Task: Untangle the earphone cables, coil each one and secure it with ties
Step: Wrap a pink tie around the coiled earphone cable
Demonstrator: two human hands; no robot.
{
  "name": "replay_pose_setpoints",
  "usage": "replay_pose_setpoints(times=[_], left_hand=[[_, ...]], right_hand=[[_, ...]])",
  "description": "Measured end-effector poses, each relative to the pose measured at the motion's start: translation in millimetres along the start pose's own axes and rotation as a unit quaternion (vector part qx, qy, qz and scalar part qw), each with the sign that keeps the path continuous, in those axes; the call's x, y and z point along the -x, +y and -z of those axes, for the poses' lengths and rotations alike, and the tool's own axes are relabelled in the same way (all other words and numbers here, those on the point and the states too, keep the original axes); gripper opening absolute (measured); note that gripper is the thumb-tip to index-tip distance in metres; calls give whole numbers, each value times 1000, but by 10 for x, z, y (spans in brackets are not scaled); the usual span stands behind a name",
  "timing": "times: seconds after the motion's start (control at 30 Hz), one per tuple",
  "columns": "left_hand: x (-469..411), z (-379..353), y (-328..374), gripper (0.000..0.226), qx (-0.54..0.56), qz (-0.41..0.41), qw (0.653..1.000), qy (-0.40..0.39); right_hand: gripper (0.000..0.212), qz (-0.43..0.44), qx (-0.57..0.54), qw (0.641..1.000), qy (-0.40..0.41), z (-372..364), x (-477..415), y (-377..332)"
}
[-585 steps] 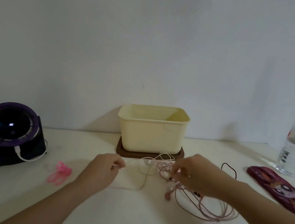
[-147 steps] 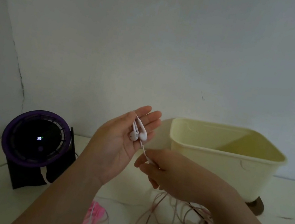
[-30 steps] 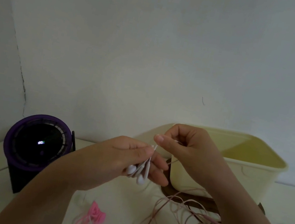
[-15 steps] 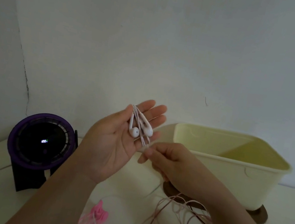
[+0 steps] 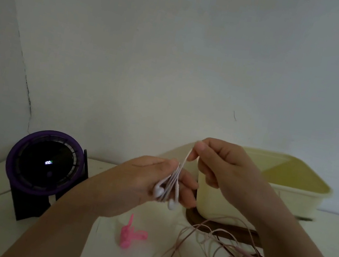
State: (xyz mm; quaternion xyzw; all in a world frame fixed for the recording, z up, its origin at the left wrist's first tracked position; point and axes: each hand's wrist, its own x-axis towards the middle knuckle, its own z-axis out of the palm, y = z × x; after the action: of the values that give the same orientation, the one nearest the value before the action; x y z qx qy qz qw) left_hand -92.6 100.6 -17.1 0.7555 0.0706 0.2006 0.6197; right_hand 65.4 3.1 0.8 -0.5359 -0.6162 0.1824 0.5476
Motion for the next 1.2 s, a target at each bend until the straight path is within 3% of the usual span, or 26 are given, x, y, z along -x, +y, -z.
replay_pose_setpoints(times=[0.07,0.13,0.27,0.33,0.43,0.63,0.8,0.9,1.03,1.2], left_hand=[[-2,28,7,39,112,-7,991,-72],[-16,40,27,48,251,-47,963,-90],[-53,72,97,48,330,-110,936,44],[-111,54,90,45,343,-74,932,94],[-149,24,35,39,178,-97,963,177],[-113,-14,-57,33,-21,-70,986,148],[-57,-60,-71,50,-217,-28,969,112],[-50,-90,-55,58,-152,19,987,58],[-41,-98,-17,40,22,27,999,22],[-56,-80,47,36,227,-6,974,13]], right_hand=[[36,-9,13,1000,-3,-51,-20,82],[37,-20,27,999,-25,-120,-22,134],[32,-49,91,990,-96,-228,10,135],[28,-52,145,979,-133,-250,35,93],[24,-48,180,971,-148,-225,71,-6],[22,-3,244,958,-151,-164,128,-171],[25,30,271,958,-86,-70,107,-192],[29,47,269,962,-24,-7,69,-140],[22,33,197,979,29,0,19,-30],[25,18,126,992,-6,-88,-1,-4]])
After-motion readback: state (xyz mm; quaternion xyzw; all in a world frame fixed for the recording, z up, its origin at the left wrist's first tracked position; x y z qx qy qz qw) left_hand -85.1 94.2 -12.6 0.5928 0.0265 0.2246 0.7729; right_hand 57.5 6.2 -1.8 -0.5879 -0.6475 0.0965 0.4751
